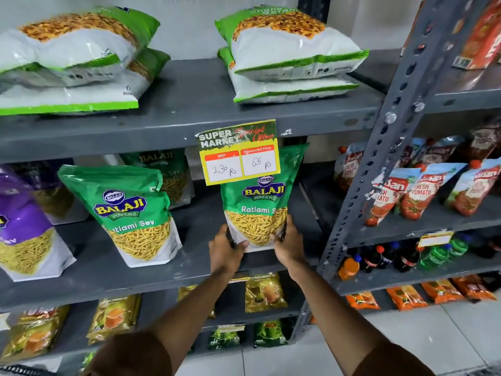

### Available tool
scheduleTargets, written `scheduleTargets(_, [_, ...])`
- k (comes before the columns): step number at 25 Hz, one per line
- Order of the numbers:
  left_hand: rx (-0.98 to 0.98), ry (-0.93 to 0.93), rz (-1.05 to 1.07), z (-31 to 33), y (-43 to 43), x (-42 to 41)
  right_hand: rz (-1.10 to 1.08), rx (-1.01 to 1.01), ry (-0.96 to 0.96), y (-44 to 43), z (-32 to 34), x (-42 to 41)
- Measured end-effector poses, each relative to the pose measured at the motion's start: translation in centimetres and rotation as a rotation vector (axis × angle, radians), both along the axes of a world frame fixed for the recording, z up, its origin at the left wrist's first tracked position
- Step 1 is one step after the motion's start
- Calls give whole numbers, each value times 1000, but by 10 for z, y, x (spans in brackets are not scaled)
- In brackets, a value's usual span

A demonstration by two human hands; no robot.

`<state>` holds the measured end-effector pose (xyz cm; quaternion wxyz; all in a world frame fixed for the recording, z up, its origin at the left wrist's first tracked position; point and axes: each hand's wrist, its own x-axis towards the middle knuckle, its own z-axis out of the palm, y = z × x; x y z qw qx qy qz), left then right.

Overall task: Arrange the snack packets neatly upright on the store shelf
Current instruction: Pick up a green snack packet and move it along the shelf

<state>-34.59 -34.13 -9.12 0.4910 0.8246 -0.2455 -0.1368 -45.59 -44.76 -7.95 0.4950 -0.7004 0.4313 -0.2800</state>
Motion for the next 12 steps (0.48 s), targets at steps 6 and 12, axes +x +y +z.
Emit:
scheduleTargets(6, [2,10,-32,5,-1,-8,-41,48,17,4,2,-8])
scheduleTargets(12, [-288,-190,101,-16,95,-24,-14,-571,-333,105,-1,7])
